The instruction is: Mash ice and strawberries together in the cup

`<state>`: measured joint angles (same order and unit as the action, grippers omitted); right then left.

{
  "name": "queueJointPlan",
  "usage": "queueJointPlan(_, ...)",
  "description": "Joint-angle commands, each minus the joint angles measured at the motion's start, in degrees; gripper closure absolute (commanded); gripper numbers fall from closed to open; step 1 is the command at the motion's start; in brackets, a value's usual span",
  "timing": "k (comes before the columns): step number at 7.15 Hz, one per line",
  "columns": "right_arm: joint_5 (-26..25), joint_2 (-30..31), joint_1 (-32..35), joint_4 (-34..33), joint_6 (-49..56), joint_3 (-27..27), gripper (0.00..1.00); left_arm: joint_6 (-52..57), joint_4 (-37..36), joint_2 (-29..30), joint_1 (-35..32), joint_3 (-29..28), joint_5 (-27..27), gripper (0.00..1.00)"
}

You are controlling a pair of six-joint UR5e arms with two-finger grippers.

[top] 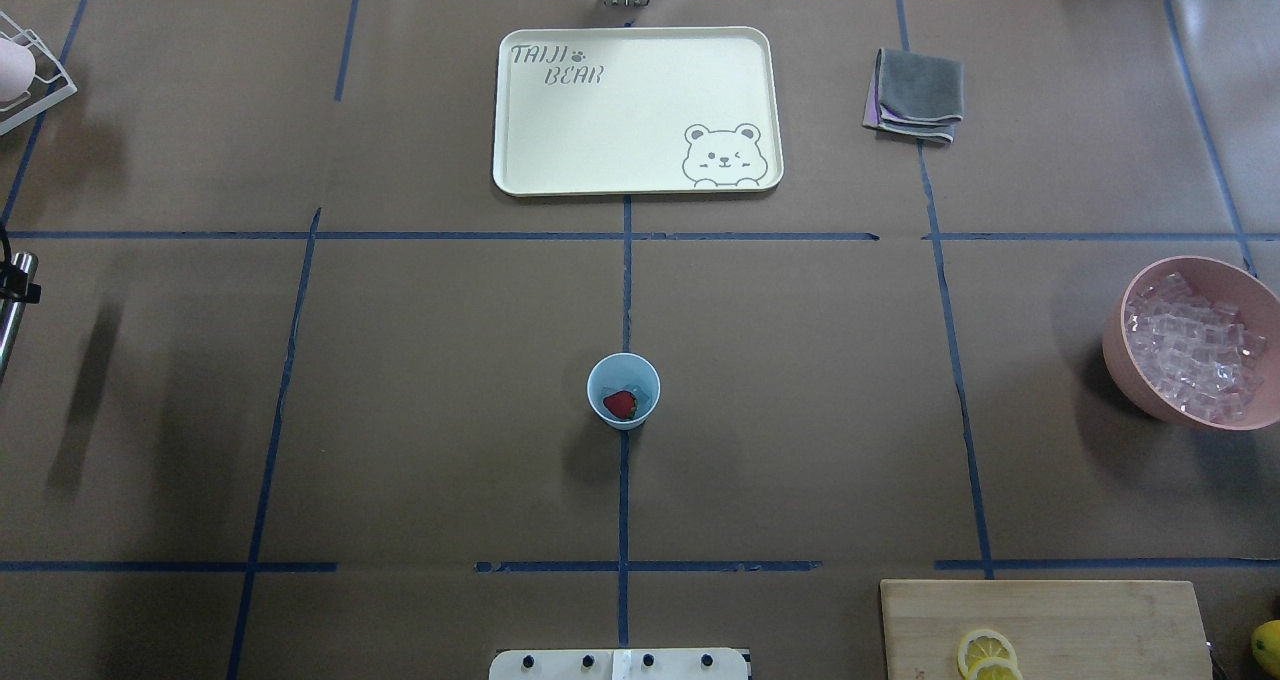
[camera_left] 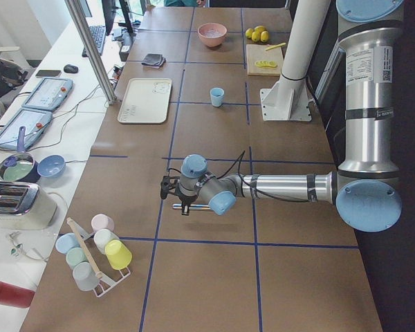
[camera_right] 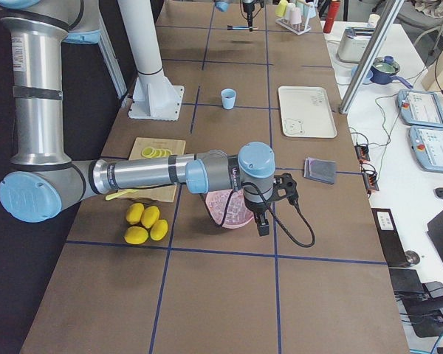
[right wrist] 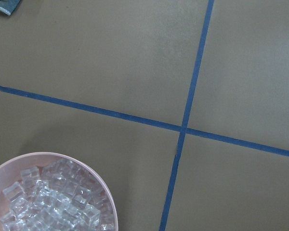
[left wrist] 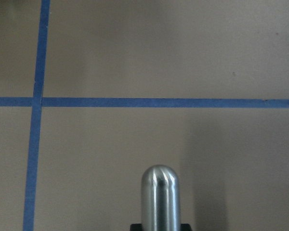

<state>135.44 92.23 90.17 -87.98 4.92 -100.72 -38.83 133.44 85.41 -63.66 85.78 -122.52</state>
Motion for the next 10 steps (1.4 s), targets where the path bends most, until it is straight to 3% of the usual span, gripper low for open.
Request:
queueJointPlan(1, 0.0, -0.03, 0.0, 0.0, 0.0, 0.0, 0.01, 2.7, 0.06, -0.06, 0.12, -1.84, 4.36, 1.0)
queueJointPlan(8, -0.62, -0.73, 0.0, 0.0, 0.0, 0.09, 0.01, 3.24, 0.33, 0.2, 0.2, -3.34, 5.45, 0.97)
queueJointPlan(9, -0.62, -0.73, 0.0, 0.0, 0.0, 0.0, 0.01, 3.32, 0.42, 0.2, 0.2, -3.34, 5.36, 0.82)
queueJointPlan(10, -0.62, -0.73, 0.0, 0.0, 0.0, 0.0, 0.01, 3.32, 0.42, 0.11, 0.2, -3.34, 5.36, 0.46)
